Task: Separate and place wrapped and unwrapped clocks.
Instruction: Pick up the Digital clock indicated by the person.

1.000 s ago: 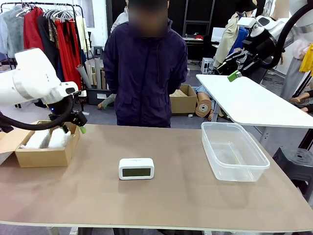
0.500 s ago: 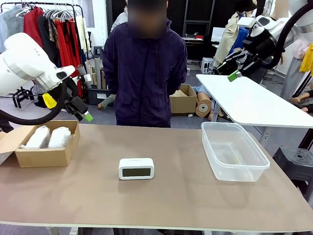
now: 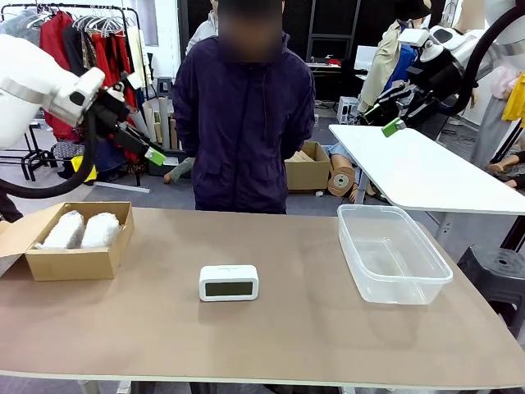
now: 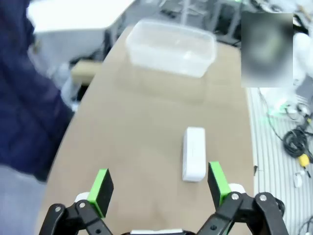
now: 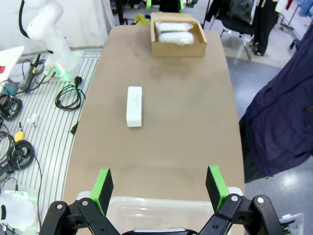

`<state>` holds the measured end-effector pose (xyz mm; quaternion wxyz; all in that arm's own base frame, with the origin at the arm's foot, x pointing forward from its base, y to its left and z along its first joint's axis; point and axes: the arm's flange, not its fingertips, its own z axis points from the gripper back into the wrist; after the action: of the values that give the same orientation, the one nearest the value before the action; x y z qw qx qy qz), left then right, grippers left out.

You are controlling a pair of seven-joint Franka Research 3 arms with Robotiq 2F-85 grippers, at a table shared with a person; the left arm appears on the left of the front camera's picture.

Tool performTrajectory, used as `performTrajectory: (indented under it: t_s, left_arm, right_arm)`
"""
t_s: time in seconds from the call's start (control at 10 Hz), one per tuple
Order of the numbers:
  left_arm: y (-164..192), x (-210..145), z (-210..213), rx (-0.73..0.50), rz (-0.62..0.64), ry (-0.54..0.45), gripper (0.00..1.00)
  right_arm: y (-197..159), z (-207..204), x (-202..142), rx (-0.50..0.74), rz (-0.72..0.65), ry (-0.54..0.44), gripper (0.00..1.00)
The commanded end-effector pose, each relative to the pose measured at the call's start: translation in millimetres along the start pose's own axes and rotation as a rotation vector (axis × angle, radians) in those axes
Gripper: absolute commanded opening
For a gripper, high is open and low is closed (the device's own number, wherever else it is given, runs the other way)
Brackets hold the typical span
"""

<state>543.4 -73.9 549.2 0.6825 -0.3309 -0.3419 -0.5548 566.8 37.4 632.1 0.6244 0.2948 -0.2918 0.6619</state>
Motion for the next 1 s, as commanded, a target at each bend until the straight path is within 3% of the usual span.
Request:
performTrajectory:
  t_s: [0.0, 0.4, 0.6, 0.9]
  left_arm:
    - [13, -3, 15, -0.096, -0.106, -0.072, 1.00]
    - [20, 12, 42, -0.124, -0.229, 0.038, 1.00]
    - [32, 15, 45, -0.109, -0.243, 0.128, 1.00]
    - [36, 9, 38, -0.063, -0.232, 0.184, 1.00]
  right_arm:
    - [-1, 0, 4, -0.012, -0.020, 0.022, 1.00]
    - [-1, 0, 4, -0.012, -0.020, 0.022, 1.00]
    - [-1, 0, 4, -0.012, -0.020, 0.022, 1.00]
    - [-1, 0, 4, -0.012, -0.020, 0.022, 1.00]
